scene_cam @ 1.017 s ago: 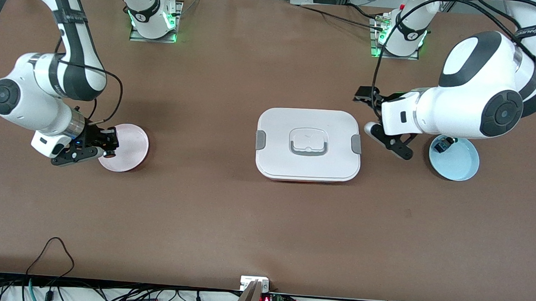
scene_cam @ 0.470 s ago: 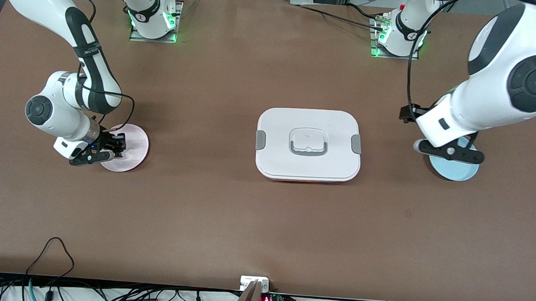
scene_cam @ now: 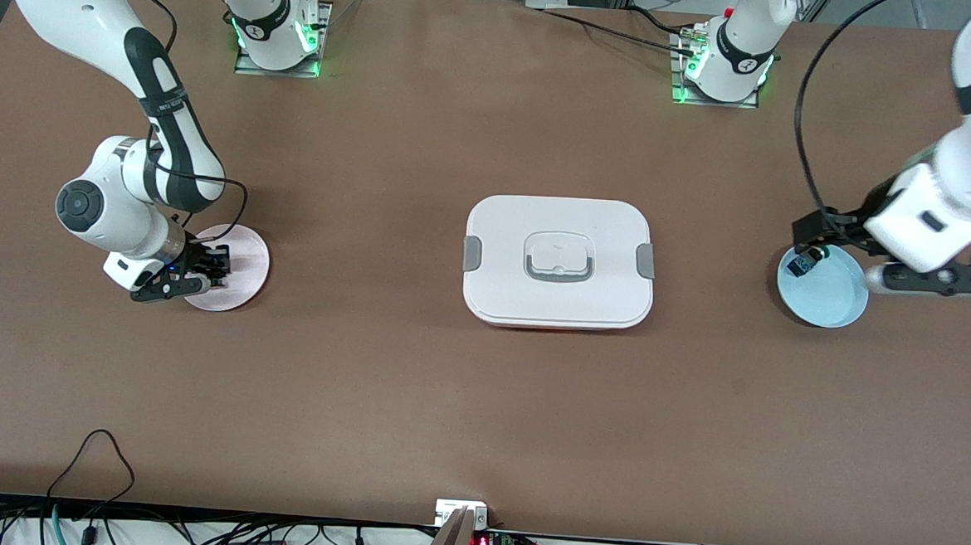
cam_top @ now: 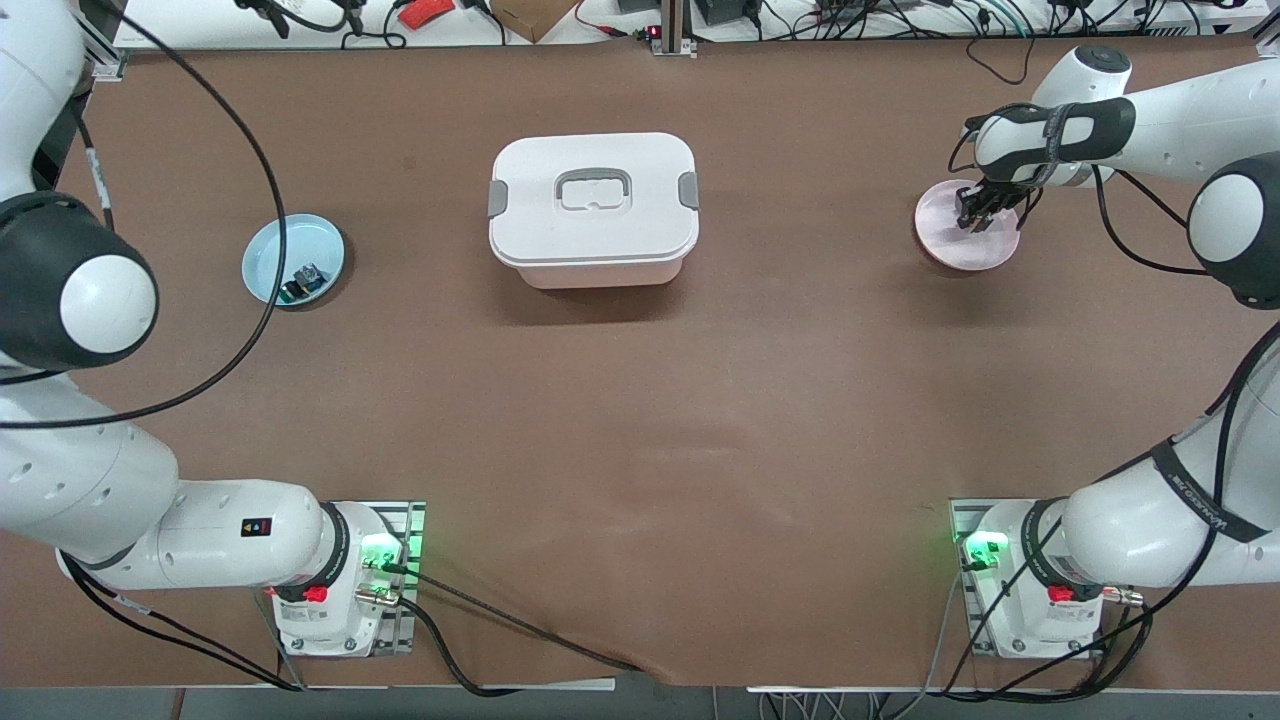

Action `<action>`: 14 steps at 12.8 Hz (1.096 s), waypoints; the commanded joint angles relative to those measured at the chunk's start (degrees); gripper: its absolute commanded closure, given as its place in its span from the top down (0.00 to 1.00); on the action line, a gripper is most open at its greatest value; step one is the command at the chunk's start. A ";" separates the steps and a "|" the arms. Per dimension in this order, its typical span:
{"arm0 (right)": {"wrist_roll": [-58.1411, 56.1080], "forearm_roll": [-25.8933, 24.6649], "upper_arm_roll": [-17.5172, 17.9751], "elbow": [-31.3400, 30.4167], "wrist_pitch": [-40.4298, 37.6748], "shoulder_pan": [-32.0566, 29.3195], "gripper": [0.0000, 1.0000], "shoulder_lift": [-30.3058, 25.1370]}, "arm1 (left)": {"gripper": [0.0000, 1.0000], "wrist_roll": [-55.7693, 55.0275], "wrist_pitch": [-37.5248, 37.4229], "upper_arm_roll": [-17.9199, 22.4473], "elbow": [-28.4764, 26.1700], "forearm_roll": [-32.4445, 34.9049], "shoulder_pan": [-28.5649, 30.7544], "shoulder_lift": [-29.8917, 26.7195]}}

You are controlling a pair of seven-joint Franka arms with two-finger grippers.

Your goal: Transfer orange switch to right arm and place

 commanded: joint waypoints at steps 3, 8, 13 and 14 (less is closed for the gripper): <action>-0.34 -0.90 0.80 2.09 -4.39 -0.88 1.00 -5.42 | 1.00 6.35 10.82 5.48 -19.31 3.30 -3.61 -12.87; -0.43 -2.75 1.15 15.26 -25.22 -0.44 1.00 -14.99 | 1.00 6.27 4.79 4.78 -15.63 4.30 -3.70 -11.02; 1.68 -2.92 2.03 23.79 -42.45 -0.09 1.00 -23.89 | 1.00 6.88 3.62 4.25 -14.22 3.68 -3.44 -10.85; 1.59 -3.01 1.94 26.33 -45.09 -0.09 1.00 -23.72 | 1.00 6.88 3.62 4.25 -14.13 3.51 -3.44 -10.85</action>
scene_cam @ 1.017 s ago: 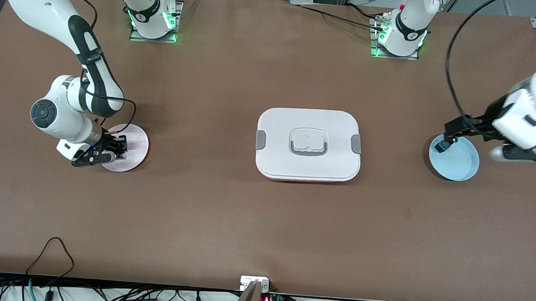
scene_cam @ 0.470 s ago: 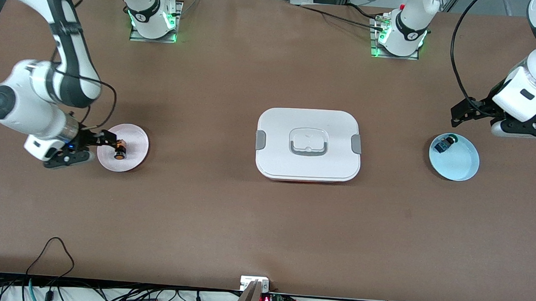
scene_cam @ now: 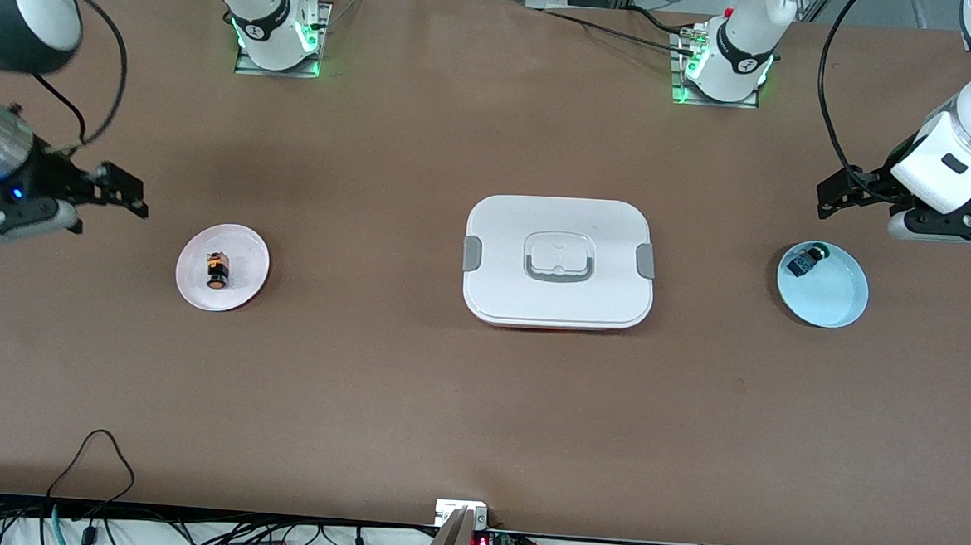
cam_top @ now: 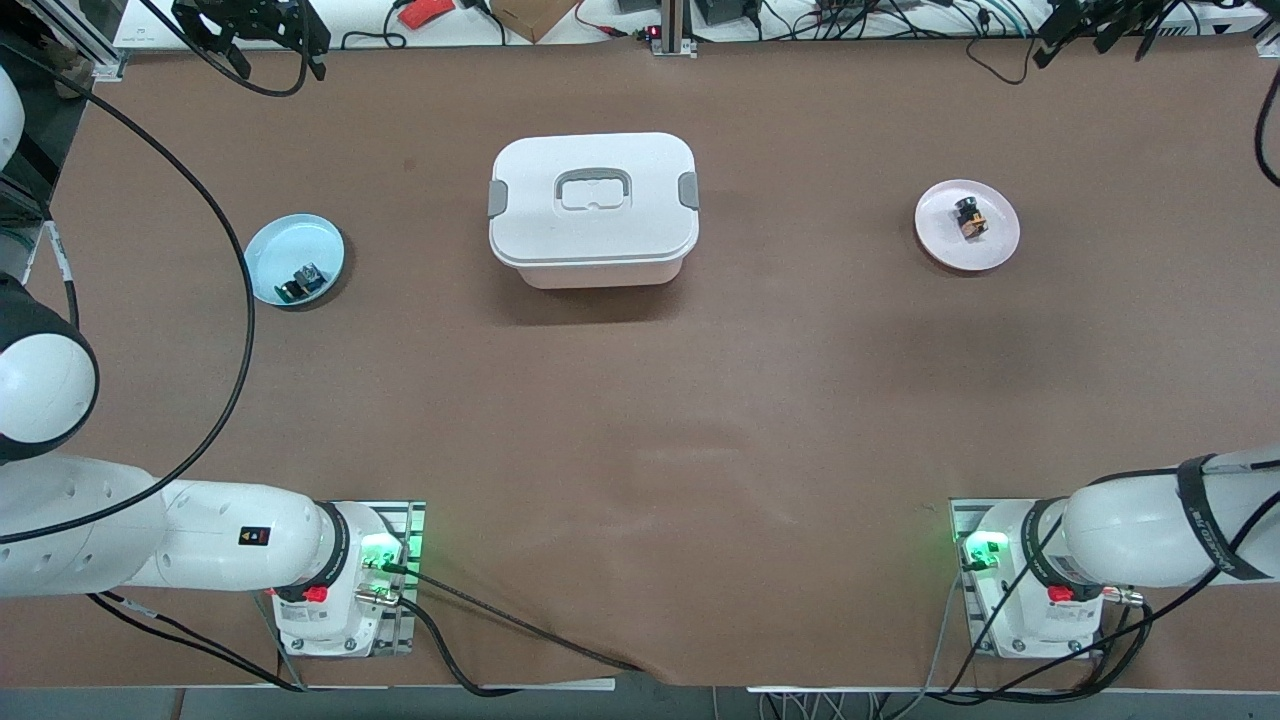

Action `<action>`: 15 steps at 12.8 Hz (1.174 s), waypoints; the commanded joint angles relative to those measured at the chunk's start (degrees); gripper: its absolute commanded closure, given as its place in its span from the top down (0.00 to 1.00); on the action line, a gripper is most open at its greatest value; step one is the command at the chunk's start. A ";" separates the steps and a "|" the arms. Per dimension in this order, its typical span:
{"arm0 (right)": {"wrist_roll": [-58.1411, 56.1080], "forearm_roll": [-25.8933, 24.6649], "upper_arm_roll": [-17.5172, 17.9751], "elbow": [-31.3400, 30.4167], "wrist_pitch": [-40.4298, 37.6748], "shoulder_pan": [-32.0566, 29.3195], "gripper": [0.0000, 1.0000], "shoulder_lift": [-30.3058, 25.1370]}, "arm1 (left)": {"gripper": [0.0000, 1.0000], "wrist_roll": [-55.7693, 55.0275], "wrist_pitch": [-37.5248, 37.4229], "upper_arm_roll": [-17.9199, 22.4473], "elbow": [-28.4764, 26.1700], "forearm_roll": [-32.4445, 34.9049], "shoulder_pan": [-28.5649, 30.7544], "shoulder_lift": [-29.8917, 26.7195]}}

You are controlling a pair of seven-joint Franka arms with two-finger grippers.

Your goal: Transfer orange switch to right arm and place

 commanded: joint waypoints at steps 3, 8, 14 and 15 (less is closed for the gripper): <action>1.83 -1.11 0.50 6.58 -7.61 -0.11 1.00 0.56 | 1.00 1.13 -0.85 -0.13 1.72 -0.04 -0.05 0.24; 3.15 -3.49 0.59 6.58 -7.61 2.09 1.00 0.82 | 1.00 0.60 -1.11 -0.05 1.72 -0.12 -0.05 0.24; 2.54 -4.89 0.50 7.99 -8.05 2.88 1.00 1.87 | 1.00 0.51 -1.29 -0.05 1.81 -0.13 -0.05 0.24; 2.80 -6.29 0.59 7.99 -8.13 4.01 1.00 2.22 | 1.00 0.51 -1.29 -0.13 1.81 -0.13 -0.05 0.24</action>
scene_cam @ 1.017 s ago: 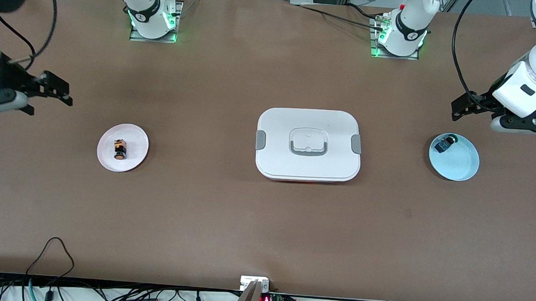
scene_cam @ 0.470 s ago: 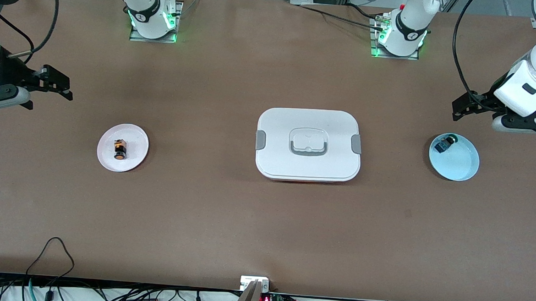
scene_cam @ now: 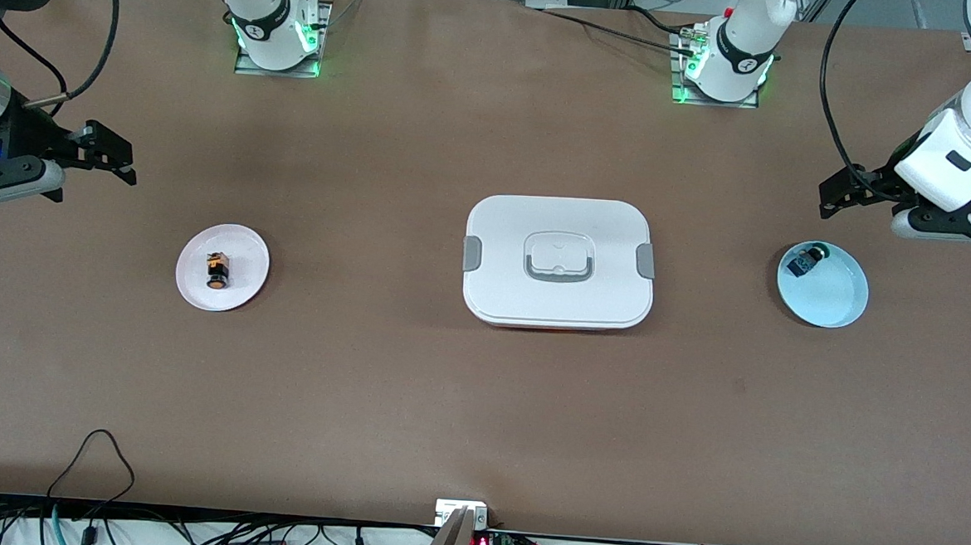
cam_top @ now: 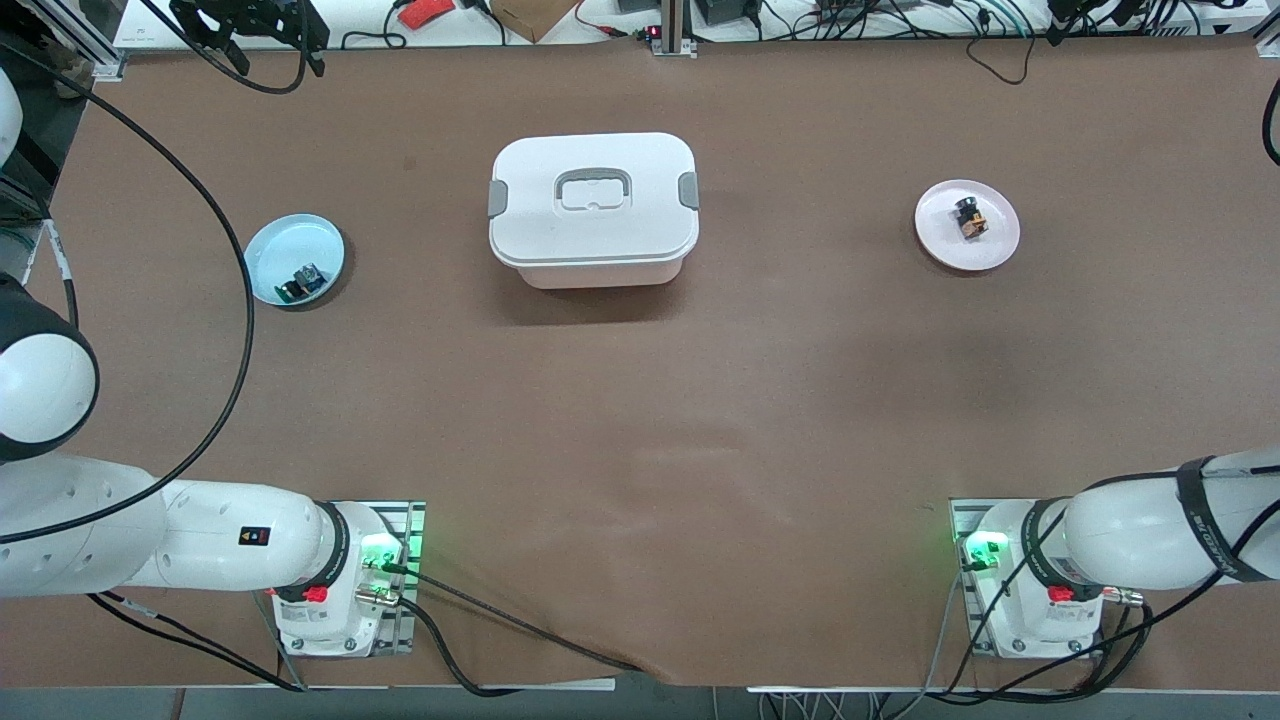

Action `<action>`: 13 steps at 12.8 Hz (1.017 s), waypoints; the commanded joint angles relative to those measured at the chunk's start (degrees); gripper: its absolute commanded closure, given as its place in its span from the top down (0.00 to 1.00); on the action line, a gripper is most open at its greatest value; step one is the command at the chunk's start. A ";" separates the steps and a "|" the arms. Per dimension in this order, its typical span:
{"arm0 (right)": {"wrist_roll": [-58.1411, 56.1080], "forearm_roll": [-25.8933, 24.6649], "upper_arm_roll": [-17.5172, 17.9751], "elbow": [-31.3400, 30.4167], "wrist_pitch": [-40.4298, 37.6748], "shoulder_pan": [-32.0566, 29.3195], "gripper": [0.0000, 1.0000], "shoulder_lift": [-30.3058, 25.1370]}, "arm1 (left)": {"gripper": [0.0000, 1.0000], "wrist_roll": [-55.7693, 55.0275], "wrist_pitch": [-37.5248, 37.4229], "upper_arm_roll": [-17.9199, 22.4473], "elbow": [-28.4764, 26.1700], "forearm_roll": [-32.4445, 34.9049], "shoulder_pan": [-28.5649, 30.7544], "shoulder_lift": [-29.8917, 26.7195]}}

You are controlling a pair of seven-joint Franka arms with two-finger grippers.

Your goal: Transfer orange switch to right arm and place

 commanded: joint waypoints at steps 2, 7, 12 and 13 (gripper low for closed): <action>0.67 -2.96 -0.13 1.89 -1.34 2.23 1.00 1.40 | 1.00 0.47 -1.21 -0.11 1.86 -0.12 -0.14 0.24; 0.32 -1.83 -1.27 2.24 -1.52 1.26 1.00 1.05 | 1.00 0.47 -1.38 -0.11 1.87 -0.20 -0.14 0.33; 0.41 1.60 -1.01 2.86 -1.52 -0.06 1.00 1.14 | 1.00 -0.31 -1.74 -0.20 1.96 -0.20 -0.23 0.24; 0.41 1.69 -1.10 2.86 -1.52 -0.06 1.00 1.05 | 1.00 -0.41 -1.91 -0.20 1.96 -0.20 -0.32 0.24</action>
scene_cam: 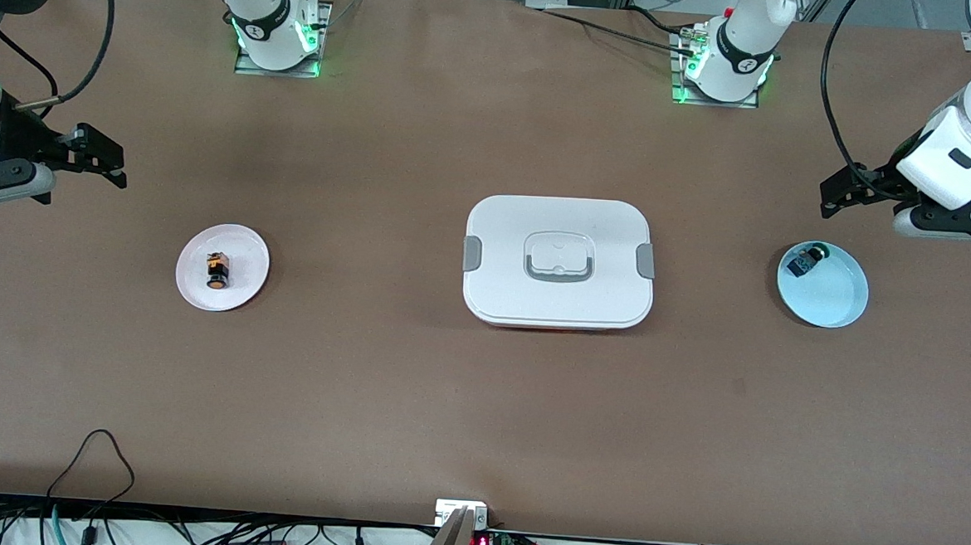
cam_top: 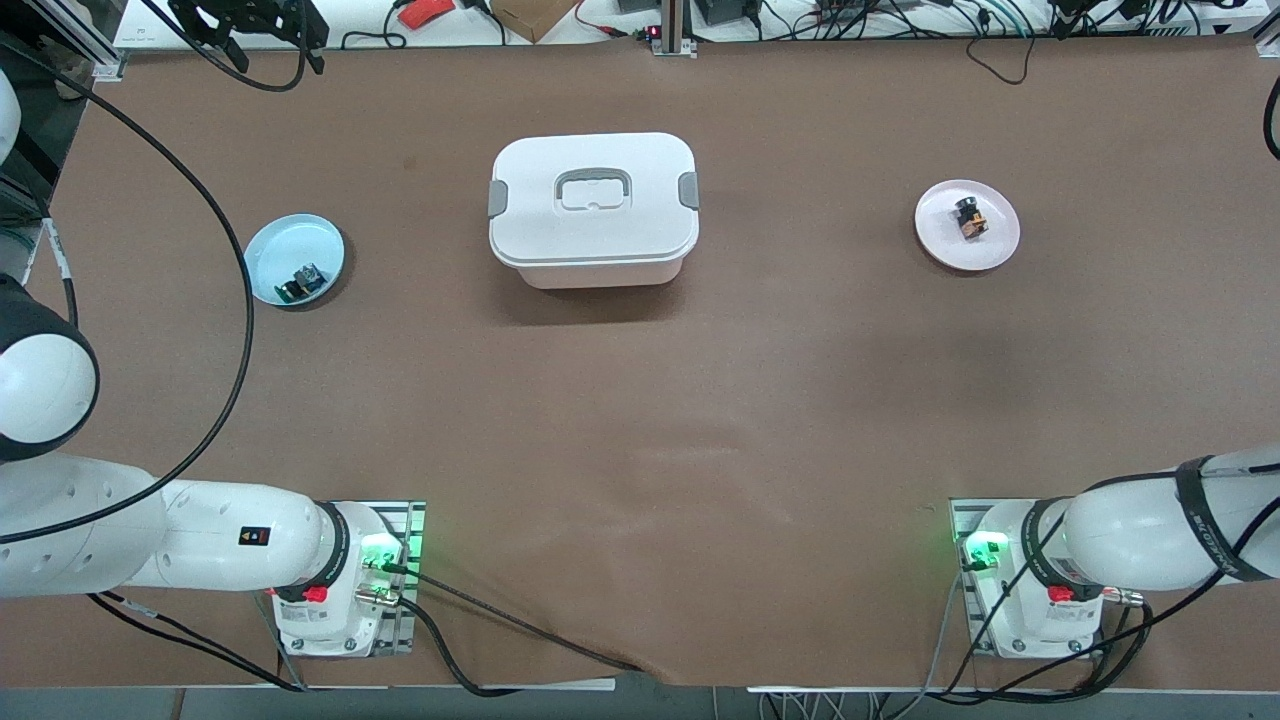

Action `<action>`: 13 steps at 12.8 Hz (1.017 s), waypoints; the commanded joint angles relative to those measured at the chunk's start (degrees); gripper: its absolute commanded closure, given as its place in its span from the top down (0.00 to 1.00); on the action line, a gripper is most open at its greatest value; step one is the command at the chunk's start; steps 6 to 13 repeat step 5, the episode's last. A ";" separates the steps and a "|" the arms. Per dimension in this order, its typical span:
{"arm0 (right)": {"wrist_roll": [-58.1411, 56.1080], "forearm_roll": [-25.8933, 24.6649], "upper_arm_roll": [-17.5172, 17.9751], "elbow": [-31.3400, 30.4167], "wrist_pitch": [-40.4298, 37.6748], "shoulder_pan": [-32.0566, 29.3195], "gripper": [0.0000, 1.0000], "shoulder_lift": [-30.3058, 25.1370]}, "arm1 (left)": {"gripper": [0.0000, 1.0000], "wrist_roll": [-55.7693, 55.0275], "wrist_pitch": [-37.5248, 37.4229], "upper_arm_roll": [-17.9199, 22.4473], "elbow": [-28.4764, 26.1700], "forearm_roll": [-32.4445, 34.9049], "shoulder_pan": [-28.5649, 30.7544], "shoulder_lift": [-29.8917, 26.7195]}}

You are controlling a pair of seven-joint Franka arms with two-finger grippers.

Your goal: Transfer orange switch to right arm and place

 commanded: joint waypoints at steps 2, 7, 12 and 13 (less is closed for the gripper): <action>0.38 1.26 0.18 1.51 -2.37 -0.65 1.00 0.38 | 1.00 -0.28 -1.59 -0.08 1.46 -0.19 -0.23 0.33; 0.38 1.35 0.09 1.51 -2.55 -0.65 1.00 0.29 | 1.00 -0.46 -1.59 -0.17 1.46 -0.19 -0.31 0.24; 0.38 1.35 0.09 1.51 -2.55 -0.65 1.00 0.29 | 1.00 -0.46 -1.59 -0.17 1.46 -0.19 -0.31 0.24; 0.38 1.35 0.09 1.51 -2.55 -0.65 1.00 0.29 | 1.00 -0.46 -1.59 -0.17 1.46 -0.19 -0.31 0.24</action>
